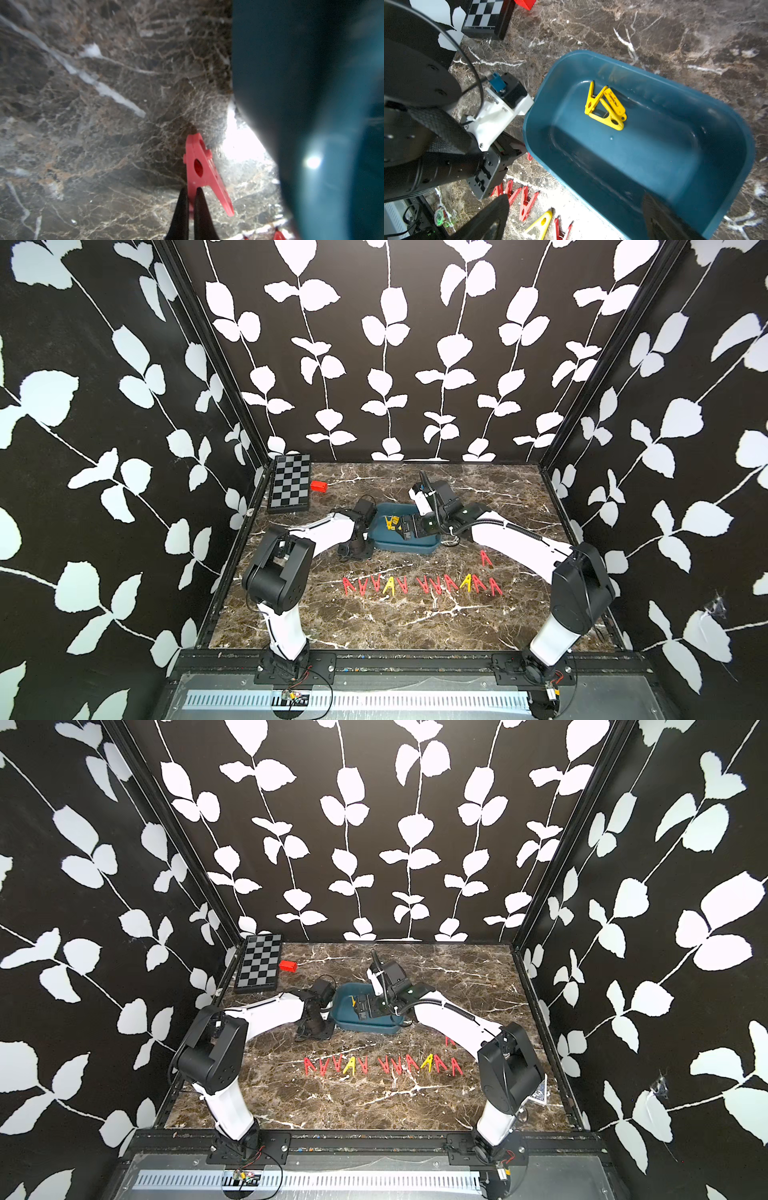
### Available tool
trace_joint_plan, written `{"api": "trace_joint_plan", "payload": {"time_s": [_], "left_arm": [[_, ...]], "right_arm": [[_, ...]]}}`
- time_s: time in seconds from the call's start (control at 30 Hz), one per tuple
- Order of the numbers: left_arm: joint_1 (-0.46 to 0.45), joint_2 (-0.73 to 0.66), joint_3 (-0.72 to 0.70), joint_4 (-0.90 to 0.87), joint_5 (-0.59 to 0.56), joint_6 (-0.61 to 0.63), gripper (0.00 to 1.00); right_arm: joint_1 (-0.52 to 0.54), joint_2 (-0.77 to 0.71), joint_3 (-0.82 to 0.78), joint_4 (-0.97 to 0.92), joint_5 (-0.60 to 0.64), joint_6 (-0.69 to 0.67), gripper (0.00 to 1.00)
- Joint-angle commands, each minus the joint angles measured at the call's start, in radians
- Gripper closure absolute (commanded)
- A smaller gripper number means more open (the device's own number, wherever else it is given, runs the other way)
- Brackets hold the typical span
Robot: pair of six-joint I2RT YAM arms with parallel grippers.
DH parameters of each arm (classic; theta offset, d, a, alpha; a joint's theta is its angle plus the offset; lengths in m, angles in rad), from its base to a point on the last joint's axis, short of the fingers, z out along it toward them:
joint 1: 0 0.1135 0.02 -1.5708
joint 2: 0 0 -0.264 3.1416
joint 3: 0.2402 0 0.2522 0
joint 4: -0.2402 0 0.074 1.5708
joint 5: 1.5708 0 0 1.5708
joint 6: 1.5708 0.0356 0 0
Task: Take the clothespins out of the storage box
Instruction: Place the clothespin at the center of the board.
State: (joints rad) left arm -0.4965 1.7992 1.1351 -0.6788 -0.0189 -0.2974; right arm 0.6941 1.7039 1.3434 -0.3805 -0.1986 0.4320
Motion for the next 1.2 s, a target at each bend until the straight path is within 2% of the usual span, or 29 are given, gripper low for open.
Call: {"api": "trace_joint_plan", "payload": {"time_s": [0.0,0.4,0.63,0.87,0.93,1.17], "left_arm": [[0.004,-0.038,-0.020,-0.059,0.003,-0.014,0.94],[0.011,-0.084,-0.022,-0.077,-0.012,-0.011,0.91],[0.014,-0.048,-0.031,-0.062,-0.003,-0.012,0.79],[0.016,-0.036,-0.034,-0.053,0.002,-0.017,0.78],[0.015,-0.041,-0.034,-0.054,0.002,-0.017,0.73],[0.016,-0.073,-0.016,-0.085,-0.006,-0.026,0.69]], "right_arm": [[0.008,0.013,0.029,-0.003,0.012,-0.015,0.01],[0.008,0.021,0.030,-0.002,0.002,-0.012,0.01],[0.008,0.029,0.031,-0.001,-0.001,-0.013,0.01],[0.007,0.056,0.026,-0.017,0.025,-0.023,0.01],[0.004,0.077,0.038,-0.038,0.050,-0.019,0.01],[-0.044,0.155,0.079,-0.032,0.079,0.006,0.01]]}}
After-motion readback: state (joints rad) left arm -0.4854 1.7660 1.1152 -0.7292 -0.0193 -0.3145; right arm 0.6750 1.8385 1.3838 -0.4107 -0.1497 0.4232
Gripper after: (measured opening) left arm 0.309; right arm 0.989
